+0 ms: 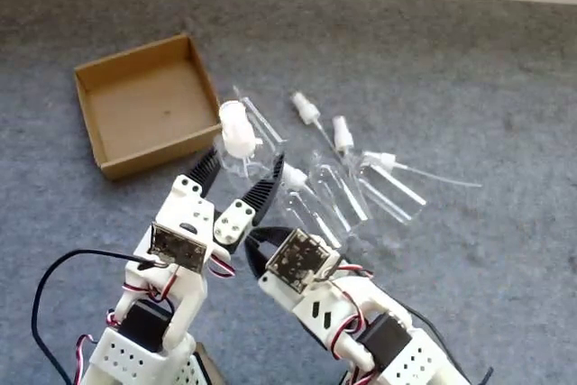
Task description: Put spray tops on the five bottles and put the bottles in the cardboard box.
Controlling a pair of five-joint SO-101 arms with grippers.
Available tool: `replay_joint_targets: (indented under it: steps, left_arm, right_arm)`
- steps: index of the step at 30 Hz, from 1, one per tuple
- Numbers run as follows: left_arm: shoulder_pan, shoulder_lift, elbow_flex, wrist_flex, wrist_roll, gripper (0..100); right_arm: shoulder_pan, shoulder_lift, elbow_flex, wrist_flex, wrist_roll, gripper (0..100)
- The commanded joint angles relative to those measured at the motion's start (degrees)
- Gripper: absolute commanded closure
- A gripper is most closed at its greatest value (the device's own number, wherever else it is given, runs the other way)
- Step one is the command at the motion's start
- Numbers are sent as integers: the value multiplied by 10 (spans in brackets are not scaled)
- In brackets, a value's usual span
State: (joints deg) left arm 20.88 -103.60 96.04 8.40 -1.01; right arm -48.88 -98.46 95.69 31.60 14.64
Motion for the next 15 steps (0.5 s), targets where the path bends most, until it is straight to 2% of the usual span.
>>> replay_joint_targets:
  steps: [1,7,10,15]
  left_arm:
    - [27,-7,11,1,6,937]
    - [82,-8,11,58,6,937]
    - [91,-9,11,69,6,937]
    - [96,-8,11,88,6,937]
  right_arm:
    - [-17,-7,4,-19,4,991]
    - [-11,-77,5,-17,4,991]
    - [-8,-65,6,-16,4,991]
    - [52,-71,6,-18,4,991]
